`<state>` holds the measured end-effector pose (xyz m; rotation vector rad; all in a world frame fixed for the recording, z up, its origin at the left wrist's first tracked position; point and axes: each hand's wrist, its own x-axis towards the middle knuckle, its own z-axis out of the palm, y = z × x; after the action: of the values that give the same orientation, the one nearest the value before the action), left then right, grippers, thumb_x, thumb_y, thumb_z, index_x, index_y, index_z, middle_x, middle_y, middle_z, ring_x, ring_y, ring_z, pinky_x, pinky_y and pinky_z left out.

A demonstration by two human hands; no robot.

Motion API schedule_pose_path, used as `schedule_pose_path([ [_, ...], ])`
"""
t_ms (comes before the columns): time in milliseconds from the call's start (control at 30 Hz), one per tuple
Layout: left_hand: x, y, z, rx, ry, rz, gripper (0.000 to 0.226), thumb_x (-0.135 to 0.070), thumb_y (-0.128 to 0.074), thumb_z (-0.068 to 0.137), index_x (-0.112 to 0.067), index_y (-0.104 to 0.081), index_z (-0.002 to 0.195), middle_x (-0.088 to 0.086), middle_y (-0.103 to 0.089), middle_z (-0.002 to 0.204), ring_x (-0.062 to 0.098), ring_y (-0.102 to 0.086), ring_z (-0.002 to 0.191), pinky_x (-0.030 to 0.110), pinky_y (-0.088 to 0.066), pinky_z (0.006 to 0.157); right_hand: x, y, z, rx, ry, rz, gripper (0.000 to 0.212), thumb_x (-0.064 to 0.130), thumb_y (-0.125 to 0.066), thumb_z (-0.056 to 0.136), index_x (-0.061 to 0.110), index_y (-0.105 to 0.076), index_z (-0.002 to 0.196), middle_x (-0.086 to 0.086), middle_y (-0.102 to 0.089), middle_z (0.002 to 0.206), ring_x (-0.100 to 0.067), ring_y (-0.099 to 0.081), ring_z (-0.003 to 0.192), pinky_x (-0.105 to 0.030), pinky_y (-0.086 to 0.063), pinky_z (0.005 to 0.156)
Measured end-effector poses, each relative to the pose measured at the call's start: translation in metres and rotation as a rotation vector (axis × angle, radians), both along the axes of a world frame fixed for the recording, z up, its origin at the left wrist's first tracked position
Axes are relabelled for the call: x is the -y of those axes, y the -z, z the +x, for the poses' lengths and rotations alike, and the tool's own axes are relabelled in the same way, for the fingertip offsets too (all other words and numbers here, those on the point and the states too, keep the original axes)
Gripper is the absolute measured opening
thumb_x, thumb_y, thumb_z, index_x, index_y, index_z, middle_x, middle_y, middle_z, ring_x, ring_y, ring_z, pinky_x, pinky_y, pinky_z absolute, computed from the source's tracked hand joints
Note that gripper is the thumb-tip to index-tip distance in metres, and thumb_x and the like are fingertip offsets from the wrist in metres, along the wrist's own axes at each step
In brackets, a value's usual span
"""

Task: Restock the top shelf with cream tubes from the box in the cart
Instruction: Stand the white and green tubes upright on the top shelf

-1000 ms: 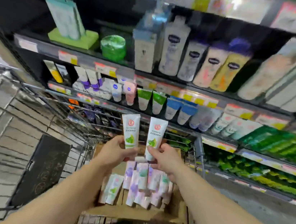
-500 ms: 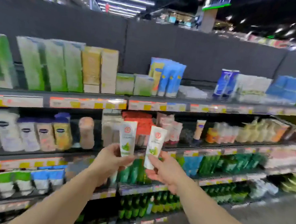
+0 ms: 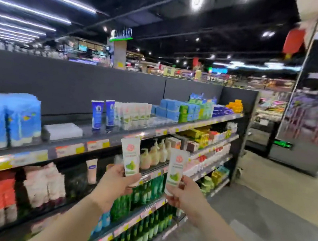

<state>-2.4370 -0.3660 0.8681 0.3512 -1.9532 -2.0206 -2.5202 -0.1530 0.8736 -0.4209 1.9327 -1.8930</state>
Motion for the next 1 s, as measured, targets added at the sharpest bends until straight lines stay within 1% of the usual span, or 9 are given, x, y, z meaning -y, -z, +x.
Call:
schedule_pose_path([
  [133,-0.001,0.004,-0.060,0.007,-0.007,0.003,0.027,-0.019,-0.075,0.083,-0.019,-0.069,0.110,0.003,-0.074,0.096,0.020,-0.066,0.078,0.040,-0.056,0.067,-0.006,0.006,-0.052,-0.012,0.042,0.017,0.028,0.008,-0.071,0.087,0.015,-0.061,0.113,-0.016,-0.064,0.104,-0.025,-0.062,0.070,-0.035,-0.057,0.068],
  [200,0.009,0.003,-0.090,0.009,-0.033,0.000,0.028,-0.018,-0.075,0.083,-0.018,-0.067,0.110,0.005,-0.074,0.096,0.024,-0.067,0.081,0.040,-0.056,0.068,0.003,0.002,-0.078,-0.038,0.020,0.028,0.027,0.010,-0.071,0.087,0.016,-0.062,0.112,-0.016,-0.065,0.106,-0.025,-0.063,0.070,-0.033,-0.057,0.067],
  [333,0.045,-0.012,-0.145,-0.015,-0.075,-0.037,0.021,-0.018,-0.071,0.087,-0.018,-0.065,0.107,0.009,-0.073,0.095,0.019,-0.065,0.069,0.028,-0.053,0.053,0.045,-0.009,-0.136,-0.126,-0.012,0.066,0.022,0.018,-0.071,0.088,0.023,-0.064,0.109,-0.012,-0.069,0.103,-0.022,-0.064,0.075,-0.036,-0.059,0.074],
  [433,0.075,-0.031,-0.181,-0.044,-0.171,-0.110,0.019,-0.017,-0.073,0.086,-0.023,-0.065,0.102,-0.001,-0.072,0.094,0.015,-0.068,0.084,0.029,-0.056,0.067,0.087,-0.024,-0.183,-0.204,-0.045,0.133,0.025,0.027,-0.073,0.086,0.029,-0.066,0.109,-0.008,-0.072,0.098,-0.018,-0.062,0.078,-0.035,-0.054,0.073],
  [533,0.105,-0.054,-0.209,-0.070,-0.252,-0.188,0.019,-0.017,-0.073,0.085,-0.028,-0.062,0.096,-0.011,-0.069,0.093,0.005,-0.064,0.086,0.020,-0.048,0.064,0.132,-0.038,-0.224,-0.266,-0.074,0.141,0.022,0.027,-0.075,0.083,0.032,-0.068,0.104,-0.004,-0.074,0.097,-0.015,-0.063,0.080,-0.030,-0.048,0.070],
  [667,0.134,-0.063,-0.232,-0.063,-0.328,-0.285,0.022,-0.017,-0.070,0.087,-0.034,-0.057,0.094,-0.017,-0.064,0.094,-0.001,-0.060,0.086,0.017,-0.045,0.060,0.190,-0.051,-0.265,-0.314,-0.139,0.164,0.024,0.028,-0.075,0.084,0.031,-0.066,0.106,0.014,-0.072,0.094,-0.006,-0.065,0.086,-0.019,-0.047,0.067],
  [767,0.149,-0.063,-0.244,-0.043,-0.401,-0.322,0.023,-0.020,-0.071,0.086,-0.034,-0.058,0.099,-0.019,-0.064,0.093,-0.003,-0.060,0.085,0.012,-0.043,0.056,0.229,-0.060,-0.293,-0.367,-0.182,0.156,0.022,0.029,-0.072,0.086,0.036,-0.063,0.105,0.019,-0.069,0.098,-0.005,-0.064,0.094,-0.022,-0.049,0.074],
  [900,0.164,-0.057,-0.259,-0.011,-0.498,-0.368,0.026,-0.018,-0.074,0.084,-0.034,-0.062,0.101,-0.020,-0.067,0.098,-0.003,-0.060,0.094,0.013,-0.043,0.065,0.266,-0.065,-0.329,-0.448,-0.262,0.169,0.017,0.030,-0.073,0.085,0.037,-0.062,0.095,0.020,-0.068,0.098,-0.003,-0.062,0.097,-0.029,-0.051,0.087],
  [1000,0.165,-0.054,-0.270,0.007,-0.578,-0.383,0.022,-0.017,-0.072,0.085,-0.032,-0.061,0.097,-0.020,-0.066,0.093,-0.007,-0.059,0.086,0.010,-0.042,0.060,0.288,-0.063,-0.352,-0.562,-0.319,0.202,0.018,0.032,-0.073,0.085,0.031,-0.062,0.099,0.017,-0.068,0.096,-0.003,-0.062,0.093,-0.022,-0.048,0.077],
])
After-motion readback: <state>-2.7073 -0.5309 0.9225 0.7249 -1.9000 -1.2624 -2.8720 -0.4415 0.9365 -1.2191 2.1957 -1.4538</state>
